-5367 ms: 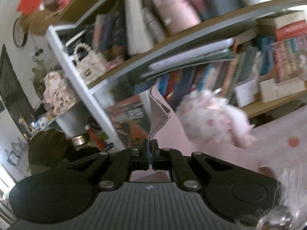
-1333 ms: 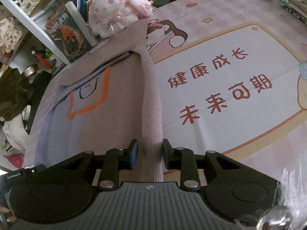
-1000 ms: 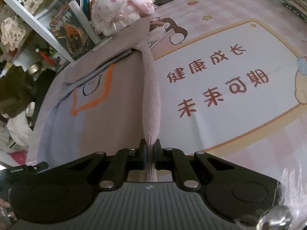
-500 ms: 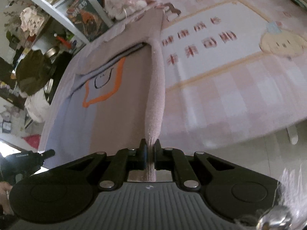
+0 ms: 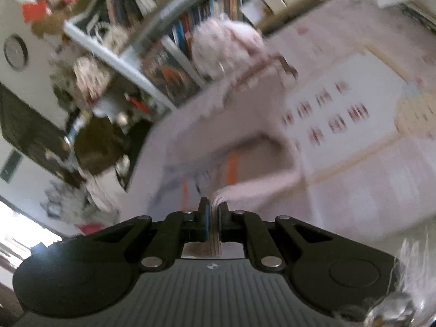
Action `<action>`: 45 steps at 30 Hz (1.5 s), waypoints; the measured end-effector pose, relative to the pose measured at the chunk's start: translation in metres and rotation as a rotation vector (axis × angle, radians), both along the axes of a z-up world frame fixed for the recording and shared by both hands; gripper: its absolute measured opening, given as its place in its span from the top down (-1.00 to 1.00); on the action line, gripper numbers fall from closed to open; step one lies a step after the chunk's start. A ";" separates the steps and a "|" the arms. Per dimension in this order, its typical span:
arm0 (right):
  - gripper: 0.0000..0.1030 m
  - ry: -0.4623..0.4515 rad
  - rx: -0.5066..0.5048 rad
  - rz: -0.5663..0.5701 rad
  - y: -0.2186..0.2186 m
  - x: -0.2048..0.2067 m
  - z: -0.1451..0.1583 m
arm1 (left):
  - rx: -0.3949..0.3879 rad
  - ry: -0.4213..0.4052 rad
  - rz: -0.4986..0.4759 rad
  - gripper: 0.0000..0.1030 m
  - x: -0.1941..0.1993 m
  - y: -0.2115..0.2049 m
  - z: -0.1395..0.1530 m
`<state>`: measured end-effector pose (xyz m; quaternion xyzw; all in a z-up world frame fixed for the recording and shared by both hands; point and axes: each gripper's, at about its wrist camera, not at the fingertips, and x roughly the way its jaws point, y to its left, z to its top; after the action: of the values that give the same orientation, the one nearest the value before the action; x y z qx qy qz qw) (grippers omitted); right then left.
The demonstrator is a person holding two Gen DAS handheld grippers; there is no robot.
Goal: Fold clothes
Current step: 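Lift the hem with both tools and carry it toward the collar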
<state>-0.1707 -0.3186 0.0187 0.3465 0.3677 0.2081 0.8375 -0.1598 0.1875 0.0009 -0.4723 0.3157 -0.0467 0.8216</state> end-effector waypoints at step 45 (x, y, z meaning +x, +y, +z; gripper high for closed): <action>0.73 -0.037 -0.796 -0.032 0.086 0.259 -0.050 | 0.812 -0.062 -0.432 0.94 0.249 -0.046 -0.033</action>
<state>0.0885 -0.2322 -0.0317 -0.0033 0.3988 0.0427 0.9160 0.0896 0.1415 -0.0321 -0.0338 0.3751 -0.1035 0.9206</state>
